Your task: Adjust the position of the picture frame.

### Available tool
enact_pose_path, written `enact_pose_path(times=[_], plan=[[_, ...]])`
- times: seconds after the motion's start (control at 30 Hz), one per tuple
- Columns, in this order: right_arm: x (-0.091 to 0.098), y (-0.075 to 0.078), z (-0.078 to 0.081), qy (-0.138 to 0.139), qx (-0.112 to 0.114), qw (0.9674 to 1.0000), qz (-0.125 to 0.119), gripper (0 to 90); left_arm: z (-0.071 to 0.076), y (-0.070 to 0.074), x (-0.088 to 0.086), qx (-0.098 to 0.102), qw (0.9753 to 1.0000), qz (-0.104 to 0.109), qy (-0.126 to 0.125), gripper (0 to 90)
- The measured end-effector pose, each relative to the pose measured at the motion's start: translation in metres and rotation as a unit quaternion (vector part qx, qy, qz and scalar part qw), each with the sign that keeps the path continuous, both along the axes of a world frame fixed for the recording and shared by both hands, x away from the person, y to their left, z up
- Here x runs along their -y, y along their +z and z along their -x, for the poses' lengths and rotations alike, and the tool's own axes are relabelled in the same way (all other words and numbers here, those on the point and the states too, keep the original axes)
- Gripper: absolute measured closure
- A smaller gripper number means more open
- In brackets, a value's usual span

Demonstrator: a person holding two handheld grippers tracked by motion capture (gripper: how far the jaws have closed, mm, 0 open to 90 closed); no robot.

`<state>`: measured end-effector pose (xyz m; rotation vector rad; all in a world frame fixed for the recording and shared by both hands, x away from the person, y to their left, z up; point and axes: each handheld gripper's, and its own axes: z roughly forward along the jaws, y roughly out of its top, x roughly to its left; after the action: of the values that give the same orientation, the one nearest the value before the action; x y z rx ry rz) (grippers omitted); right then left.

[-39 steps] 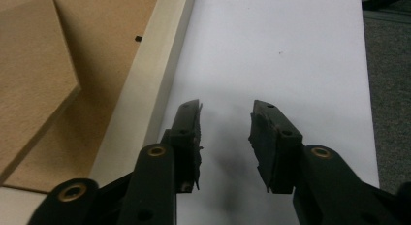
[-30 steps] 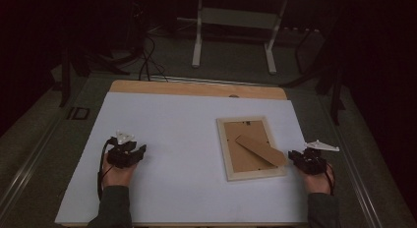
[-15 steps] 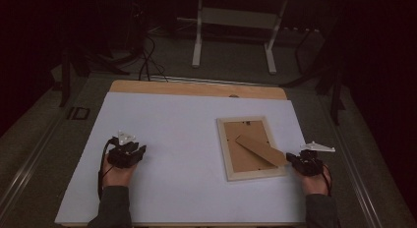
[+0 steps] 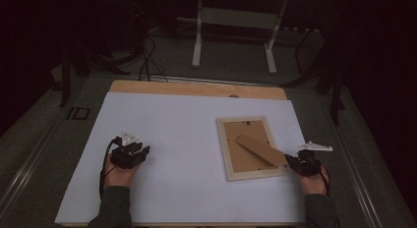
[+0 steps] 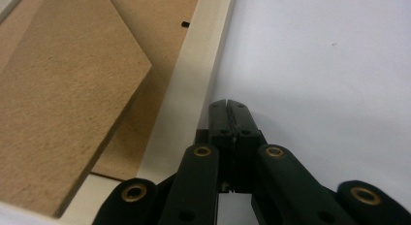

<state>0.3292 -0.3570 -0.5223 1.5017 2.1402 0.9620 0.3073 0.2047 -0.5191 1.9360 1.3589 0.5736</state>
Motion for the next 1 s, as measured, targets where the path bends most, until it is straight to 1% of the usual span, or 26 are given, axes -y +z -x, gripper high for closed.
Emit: enact_pose_path(times=[0.07,0.2,0.27,0.43,0.5,0.83,0.93,1.0], plan=[[0.0,-0.001,-0.001,0.004,-0.004,1.0,-0.001,90.0,0.001,0.003,0.0,0.0,1.0,0.008,0.002,66.5],[-0.002,-0.001,-0.001,0.01,-0.009,0.9999,-0.006,90.0,0.0,0.003,-0.001,-0.004,0.9999,0.014,0.003,66.5],[-0.004,-0.002,-0.001,0.011,-0.01,0.9999,0.0,90.0,0.0,0.003,0.001,-0.007,0.9998,0.016,0.0,66.6],[-0.003,-0.002,-0.001,0.011,-0.01,0.9999,-0.002,90.0,-0.001,0.002,0.009,-0.009,0.9997,0.011,-0.018,66.5],[-0.004,-0.001,-0.001,0.011,-0.01,0.9999,-0.002,90.0,-0.001,0.001,0.011,-0.009,0.9997,0.008,-0.02,67.6],[-0.007,-0.001,0.0,0.017,-0.011,0.9998,-0.003,90.0,-0.001,0.001,0.012,-0.014,0.9996,0.017,-0.019,70.1],[-0.008,-0.002,0.0,0.02,-0.013,0.9997,-0.011,90.0,-0.001,0.003,0.014,-0.012,0.9994,0.019,-0.025,70.2],[-0.009,-0.002,0.0,0.02,-0.014,0.9997,-0.01,90.0,-0.001,0.003,0.016,-0.013,0.9993,0.02,-0.028,70.6]])
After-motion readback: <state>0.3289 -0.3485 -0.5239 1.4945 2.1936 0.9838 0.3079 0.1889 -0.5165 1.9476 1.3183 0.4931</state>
